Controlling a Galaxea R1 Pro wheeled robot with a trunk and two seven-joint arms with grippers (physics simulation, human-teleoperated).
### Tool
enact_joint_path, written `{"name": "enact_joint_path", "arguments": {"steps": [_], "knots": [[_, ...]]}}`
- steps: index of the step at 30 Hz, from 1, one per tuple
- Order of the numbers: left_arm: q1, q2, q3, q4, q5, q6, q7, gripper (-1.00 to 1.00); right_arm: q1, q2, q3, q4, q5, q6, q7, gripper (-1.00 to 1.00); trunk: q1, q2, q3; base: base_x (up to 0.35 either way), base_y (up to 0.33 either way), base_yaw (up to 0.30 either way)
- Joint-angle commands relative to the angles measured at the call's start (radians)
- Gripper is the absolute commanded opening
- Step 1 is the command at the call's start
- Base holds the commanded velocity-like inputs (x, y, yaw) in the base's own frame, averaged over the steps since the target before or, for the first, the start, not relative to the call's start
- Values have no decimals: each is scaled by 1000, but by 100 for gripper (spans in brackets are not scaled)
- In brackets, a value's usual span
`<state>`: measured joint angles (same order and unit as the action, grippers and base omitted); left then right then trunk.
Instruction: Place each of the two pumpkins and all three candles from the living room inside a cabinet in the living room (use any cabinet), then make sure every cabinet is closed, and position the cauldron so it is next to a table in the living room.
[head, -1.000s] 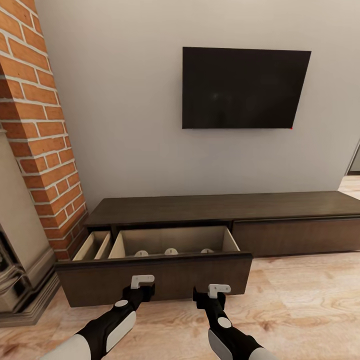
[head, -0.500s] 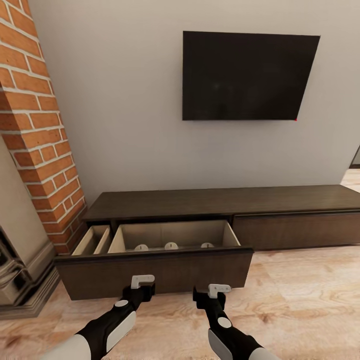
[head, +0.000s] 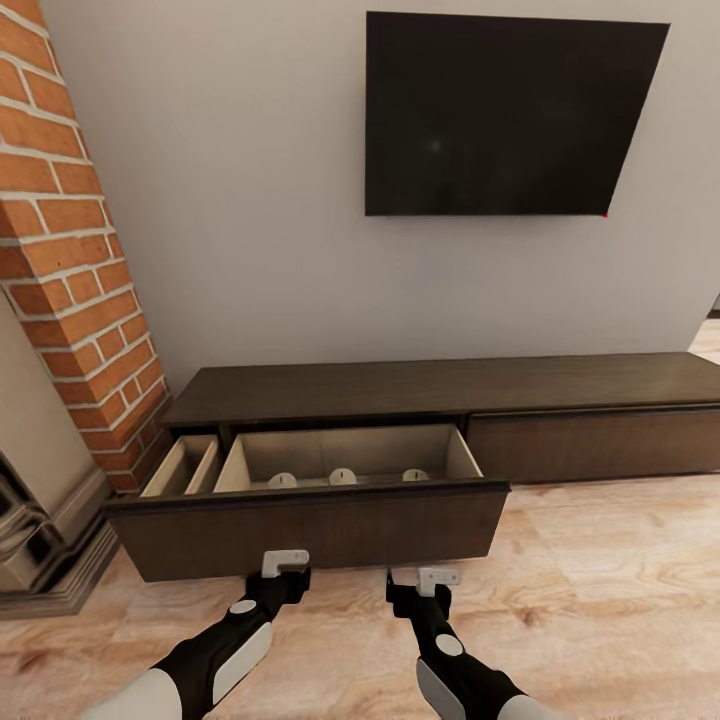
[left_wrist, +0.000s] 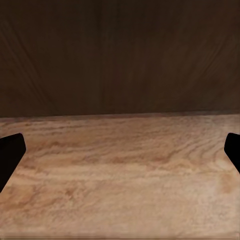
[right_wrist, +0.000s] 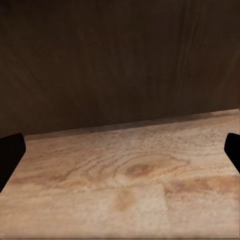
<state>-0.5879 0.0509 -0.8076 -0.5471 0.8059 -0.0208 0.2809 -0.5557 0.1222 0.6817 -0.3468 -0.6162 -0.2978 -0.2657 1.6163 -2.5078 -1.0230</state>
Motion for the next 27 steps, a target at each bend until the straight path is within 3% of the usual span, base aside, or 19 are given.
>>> {"name": "enact_joint_path", "arguments": {"steps": [1,13,27], "knots": [[-1,1,-8,-2,8,-2,8,100,-1,-1,9,0,-8,-4,-6,100,0,-1,-5,0,0,0],[-1,1,-9,-2,7,-5,10,100,-1,1,7,0,-9,-10,-7,100,0,-1,-5,6,0,0],[-1,-2,-8,-1,7,-4,17,100,-2,4,9,0,6,-16,-6,100,0,-1,-5,114,19,0]]}}
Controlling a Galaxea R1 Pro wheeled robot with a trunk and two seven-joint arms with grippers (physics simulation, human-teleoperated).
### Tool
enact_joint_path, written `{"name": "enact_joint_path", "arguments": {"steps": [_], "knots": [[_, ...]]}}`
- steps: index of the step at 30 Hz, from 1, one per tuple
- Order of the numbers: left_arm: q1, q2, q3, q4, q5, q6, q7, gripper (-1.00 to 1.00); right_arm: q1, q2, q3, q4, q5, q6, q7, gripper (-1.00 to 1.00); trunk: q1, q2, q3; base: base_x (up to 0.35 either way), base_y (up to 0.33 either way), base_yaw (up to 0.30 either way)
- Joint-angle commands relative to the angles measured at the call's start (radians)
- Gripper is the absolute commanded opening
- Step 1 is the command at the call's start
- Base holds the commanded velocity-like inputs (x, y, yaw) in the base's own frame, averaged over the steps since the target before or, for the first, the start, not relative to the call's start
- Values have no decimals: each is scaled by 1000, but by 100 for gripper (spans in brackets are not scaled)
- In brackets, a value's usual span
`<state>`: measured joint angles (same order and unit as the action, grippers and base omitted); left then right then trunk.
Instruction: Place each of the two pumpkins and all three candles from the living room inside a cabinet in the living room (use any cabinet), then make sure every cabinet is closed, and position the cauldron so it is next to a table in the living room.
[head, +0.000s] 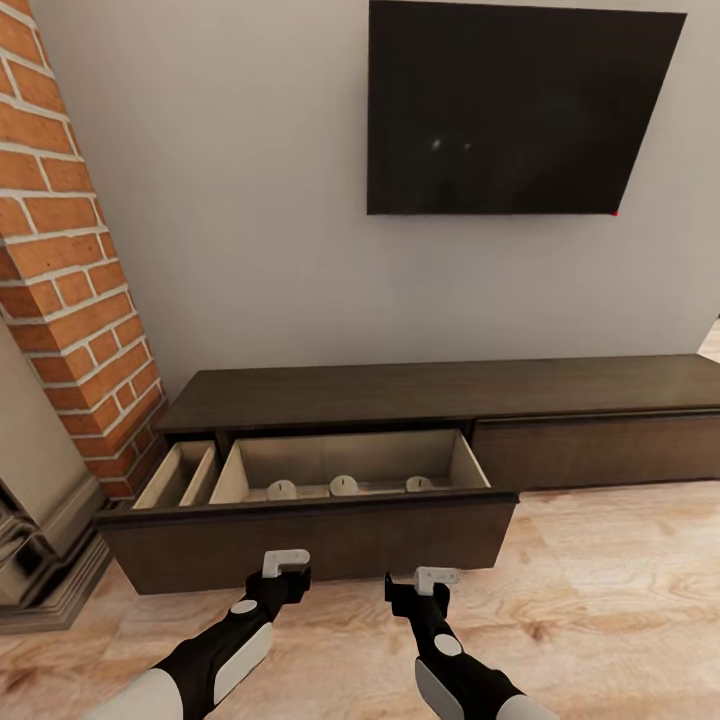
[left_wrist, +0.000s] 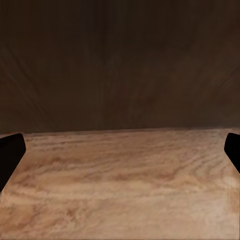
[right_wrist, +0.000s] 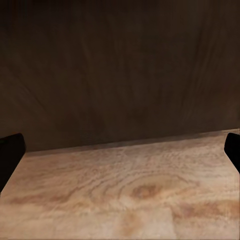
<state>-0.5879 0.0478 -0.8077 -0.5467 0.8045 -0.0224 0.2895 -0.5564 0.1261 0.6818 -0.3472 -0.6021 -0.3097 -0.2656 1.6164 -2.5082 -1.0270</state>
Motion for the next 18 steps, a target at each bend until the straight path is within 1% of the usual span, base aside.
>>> {"name": "enact_joint_path", "arguments": {"steps": [1,7,13,18], "knots": [[-1,2,-8,-2,9,-2,7,100,-1,0,9,0,-6,-5,-6,100,0,0,-1,197,57,0],[-1,-1,-8,-2,9,-1,9,100,-2,0,9,0,-4,-5,-6,100,0,0,-1,90,16,0],[-1,0,-8,-2,9,-1,9,100,-2,0,9,0,-4,-5,-6,100,0,0,-1,204,44,0],[-1,0,-8,-2,9,-2,8,100,-2,0,9,0,-4,-5,-6,100,0,0,-1,50,8,0]]}}
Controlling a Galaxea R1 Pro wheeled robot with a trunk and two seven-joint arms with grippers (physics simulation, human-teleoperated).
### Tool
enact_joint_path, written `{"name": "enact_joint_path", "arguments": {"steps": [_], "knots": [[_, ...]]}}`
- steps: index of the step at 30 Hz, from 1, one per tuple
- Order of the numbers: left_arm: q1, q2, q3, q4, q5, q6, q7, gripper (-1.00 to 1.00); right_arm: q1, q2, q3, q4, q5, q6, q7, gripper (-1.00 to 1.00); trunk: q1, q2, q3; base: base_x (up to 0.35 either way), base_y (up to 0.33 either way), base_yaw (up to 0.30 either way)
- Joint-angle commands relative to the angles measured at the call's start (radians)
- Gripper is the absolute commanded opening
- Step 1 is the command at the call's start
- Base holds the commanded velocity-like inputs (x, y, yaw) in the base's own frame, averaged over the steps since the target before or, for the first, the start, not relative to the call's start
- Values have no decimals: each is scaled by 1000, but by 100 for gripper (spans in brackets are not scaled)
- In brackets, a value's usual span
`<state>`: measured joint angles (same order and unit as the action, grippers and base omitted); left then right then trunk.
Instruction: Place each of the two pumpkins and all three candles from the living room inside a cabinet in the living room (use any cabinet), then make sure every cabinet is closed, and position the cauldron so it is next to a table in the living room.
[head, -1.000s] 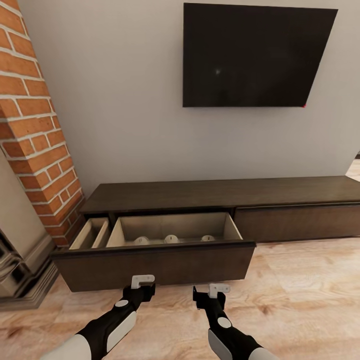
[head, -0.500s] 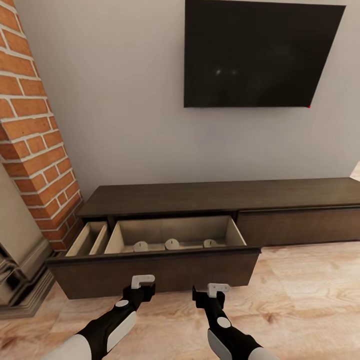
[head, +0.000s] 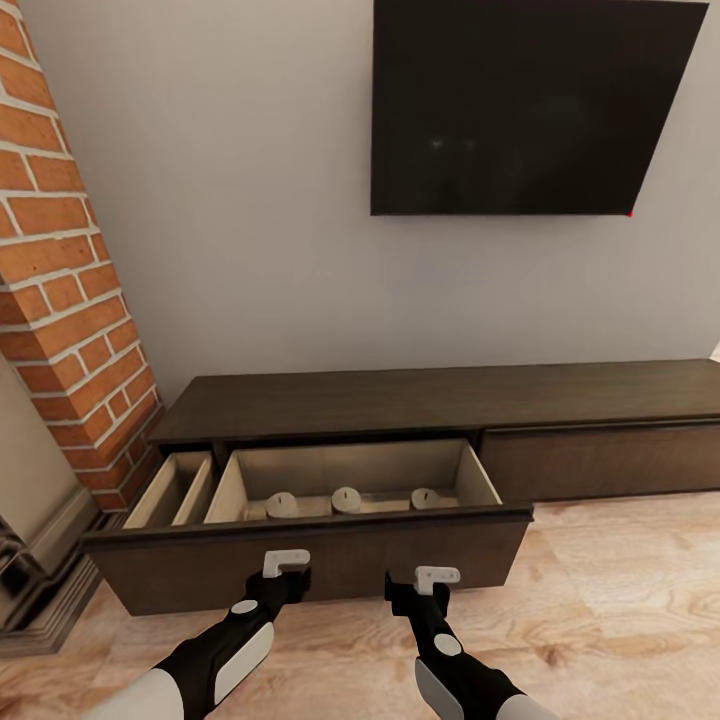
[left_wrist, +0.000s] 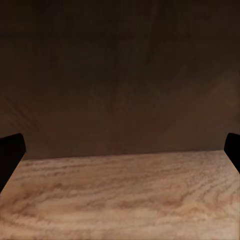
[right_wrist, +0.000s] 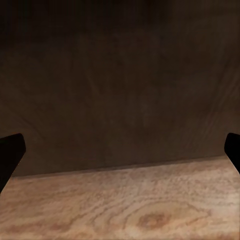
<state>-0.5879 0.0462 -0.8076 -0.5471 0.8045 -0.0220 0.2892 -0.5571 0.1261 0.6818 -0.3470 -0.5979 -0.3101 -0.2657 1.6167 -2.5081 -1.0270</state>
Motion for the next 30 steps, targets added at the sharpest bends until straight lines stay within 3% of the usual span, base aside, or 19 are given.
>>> {"name": "enact_joint_path", "arguments": {"steps": [1,13,30], "knots": [[-1,1,-8,-2,9,-2,8,100,-1,0,9,0,-8,-4,-6,100,0,0,-1,13,2,0],[-1,0,-8,-2,9,-7,9,100,-1,0,9,0,-8,-4,-6,100,0,0,-1,2,0,0],[-1,1,-3,-1,9,-3,8,100,-1,0,9,-1,-7,-4,-6,100,7,-4,-67,0,0,0]]}}
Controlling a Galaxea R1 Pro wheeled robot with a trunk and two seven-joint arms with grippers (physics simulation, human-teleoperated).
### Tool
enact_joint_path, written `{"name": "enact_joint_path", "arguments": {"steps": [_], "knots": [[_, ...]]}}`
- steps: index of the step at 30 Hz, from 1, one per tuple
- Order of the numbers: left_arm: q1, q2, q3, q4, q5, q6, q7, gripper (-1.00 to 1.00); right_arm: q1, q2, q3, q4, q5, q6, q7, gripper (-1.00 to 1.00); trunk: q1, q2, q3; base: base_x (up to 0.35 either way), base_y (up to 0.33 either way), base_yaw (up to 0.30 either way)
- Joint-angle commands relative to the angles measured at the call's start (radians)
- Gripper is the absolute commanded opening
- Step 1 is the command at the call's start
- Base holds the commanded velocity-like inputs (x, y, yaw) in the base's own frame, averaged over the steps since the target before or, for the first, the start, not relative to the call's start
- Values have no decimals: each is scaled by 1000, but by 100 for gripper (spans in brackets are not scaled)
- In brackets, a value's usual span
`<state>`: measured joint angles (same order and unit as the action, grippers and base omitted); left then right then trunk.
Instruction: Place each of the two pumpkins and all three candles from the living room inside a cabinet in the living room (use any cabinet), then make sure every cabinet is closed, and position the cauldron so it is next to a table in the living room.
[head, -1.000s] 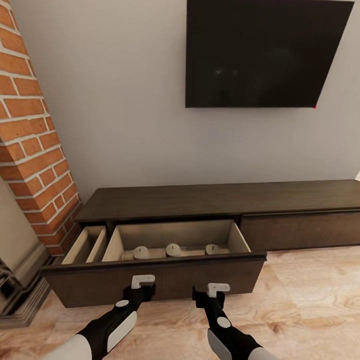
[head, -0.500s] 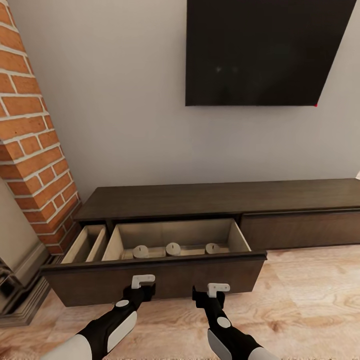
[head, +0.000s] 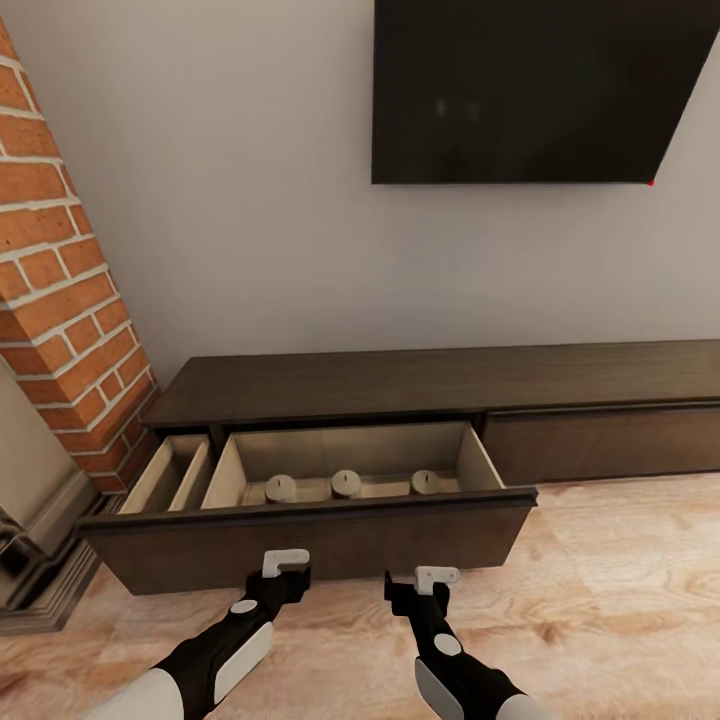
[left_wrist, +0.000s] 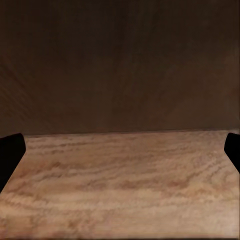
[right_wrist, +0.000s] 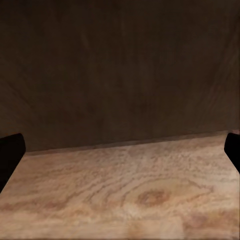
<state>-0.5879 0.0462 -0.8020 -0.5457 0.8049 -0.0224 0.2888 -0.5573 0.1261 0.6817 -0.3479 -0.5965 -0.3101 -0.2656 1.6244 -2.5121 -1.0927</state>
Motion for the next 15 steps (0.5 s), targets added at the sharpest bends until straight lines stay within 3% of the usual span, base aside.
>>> {"name": "enact_joint_path", "arguments": {"steps": [1,15], "knots": [[-1,1,-8,-2,9,-2,8,100,-1,0,9,0,-8,-5,-6,100,0,-1,-5,0,0,0],[-1,3,-4,-3,9,-8,10,100,-4,-3,9,-23,10,-8,21,100,0,-1,-5,0,0,0]]}}
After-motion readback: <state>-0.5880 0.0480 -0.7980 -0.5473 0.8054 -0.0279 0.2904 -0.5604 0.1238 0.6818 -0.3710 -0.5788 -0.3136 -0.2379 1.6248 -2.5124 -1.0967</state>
